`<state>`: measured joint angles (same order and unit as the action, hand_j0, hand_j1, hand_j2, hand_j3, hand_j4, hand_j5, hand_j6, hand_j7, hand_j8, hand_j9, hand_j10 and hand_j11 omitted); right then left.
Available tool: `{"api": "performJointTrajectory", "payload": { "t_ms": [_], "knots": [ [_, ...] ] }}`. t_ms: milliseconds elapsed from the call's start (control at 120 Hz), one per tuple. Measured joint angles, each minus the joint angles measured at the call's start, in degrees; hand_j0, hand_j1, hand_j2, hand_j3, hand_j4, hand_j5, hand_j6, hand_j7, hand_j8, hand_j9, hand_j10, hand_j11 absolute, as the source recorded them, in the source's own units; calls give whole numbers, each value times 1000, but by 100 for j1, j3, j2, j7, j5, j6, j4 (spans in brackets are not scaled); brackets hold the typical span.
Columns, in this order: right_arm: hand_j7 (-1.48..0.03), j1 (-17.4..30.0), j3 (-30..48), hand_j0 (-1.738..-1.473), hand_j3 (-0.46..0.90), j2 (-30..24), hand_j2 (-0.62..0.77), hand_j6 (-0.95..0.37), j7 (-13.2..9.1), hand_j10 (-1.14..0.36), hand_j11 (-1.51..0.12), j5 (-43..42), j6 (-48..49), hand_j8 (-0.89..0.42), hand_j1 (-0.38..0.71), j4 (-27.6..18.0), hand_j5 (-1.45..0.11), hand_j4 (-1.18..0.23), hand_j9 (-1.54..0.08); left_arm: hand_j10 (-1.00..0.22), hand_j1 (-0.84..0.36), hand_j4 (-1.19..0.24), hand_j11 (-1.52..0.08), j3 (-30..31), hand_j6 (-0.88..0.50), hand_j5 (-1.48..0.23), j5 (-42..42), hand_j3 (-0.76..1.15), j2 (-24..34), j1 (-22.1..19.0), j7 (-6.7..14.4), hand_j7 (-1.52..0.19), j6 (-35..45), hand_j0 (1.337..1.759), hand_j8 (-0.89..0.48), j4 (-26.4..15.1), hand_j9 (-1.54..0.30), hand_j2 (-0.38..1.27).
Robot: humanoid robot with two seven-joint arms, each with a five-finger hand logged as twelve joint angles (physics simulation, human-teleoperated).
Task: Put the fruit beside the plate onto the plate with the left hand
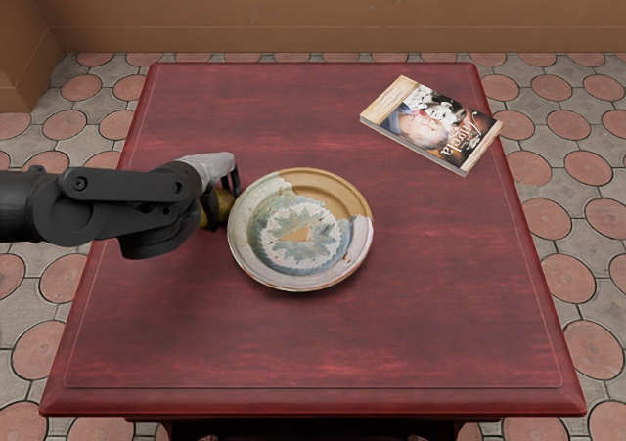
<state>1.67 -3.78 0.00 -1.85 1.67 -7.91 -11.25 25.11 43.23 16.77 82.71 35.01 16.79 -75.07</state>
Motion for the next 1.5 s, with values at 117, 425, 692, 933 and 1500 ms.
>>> {"api": "performJointTrajectory", "payload": {
  "t_ms": [117, 425, 692, 933, 1500],
  "knots": [
    [-38, 0, 0, -1658, 0, 0, -6, -30, 0, -29, -38, 0, 0, -30, -314, 0, -38, -30, -38, -701, -295, -699, -959, -1, -484, -954, -26, 0, 19, 29, -6, -959, -35, 1653, -538, 21, -957, 484],
    [-38, 0, -1, -1658, 0, 0, -6, -30, 0, -29, -38, 0, 0, -30, -314, 0, -38, -30, -38, -702, -283, -686, -983, -8, -476, -994, -46, 0, 109, 241, -7, -979, -162, 1651, -533, 130, -978, 458],
    [-38, 0, 0, -1658, 0, 0, -6, -30, 0, -29, -38, 1, 0, -30, -314, 0, -38, -30, -38, -705, -229, -697, -975, -18, -504, -985, -85, 0, 271, 683, -2, -985, -750, 1652, -551, 2, -972, 389],
    [-38, 0, 0, -1658, 0, 0, -6, -30, 0, -29, -38, 0, -1, -30, -314, 0, -38, -30, -38, -707, -183, -702, -965, -24, -531, -974, -81, 0, 327, 1073, 1, -977, -1058, 1652, -575, -376, -965, 332],
    [-38, 0, 0, -1658, 0, 0, -6, -30, 1, -29, -38, 0, 0, -30, -314, 0, -38, -30, -38, -709, -209, -703, -957, 98, -530, -968, -515, 0, -461, 1783, 0, -970, -1206, 1654, -579, -764, -957, 396]
  ]
}}
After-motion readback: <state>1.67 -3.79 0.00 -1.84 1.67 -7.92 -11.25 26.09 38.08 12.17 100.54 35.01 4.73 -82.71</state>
